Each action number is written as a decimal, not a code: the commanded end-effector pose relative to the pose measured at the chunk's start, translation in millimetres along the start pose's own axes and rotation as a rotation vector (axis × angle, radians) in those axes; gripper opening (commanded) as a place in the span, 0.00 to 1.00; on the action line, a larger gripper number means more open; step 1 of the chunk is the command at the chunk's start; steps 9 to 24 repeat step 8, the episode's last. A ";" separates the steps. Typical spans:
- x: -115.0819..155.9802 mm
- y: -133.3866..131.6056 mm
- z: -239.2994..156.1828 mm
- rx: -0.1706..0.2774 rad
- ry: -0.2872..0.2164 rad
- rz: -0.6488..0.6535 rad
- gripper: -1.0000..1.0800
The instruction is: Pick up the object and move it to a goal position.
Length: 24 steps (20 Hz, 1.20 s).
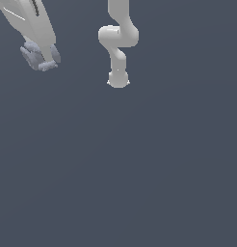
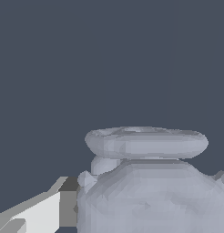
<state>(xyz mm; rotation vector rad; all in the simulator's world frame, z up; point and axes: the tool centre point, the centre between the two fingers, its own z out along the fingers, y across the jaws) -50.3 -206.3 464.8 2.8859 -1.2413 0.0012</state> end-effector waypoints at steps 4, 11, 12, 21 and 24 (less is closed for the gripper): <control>4.1 2.7 -11.4 0.000 -0.001 0.000 0.00; 4.9 2.9 -13.1 0.000 -0.001 0.000 0.00; 4.9 2.9 -13.1 0.000 -0.001 0.000 0.00; 4.9 2.9 -13.1 0.000 -0.001 0.000 0.00; 4.9 2.9 -13.1 0.000 -0.001 0.000 0.00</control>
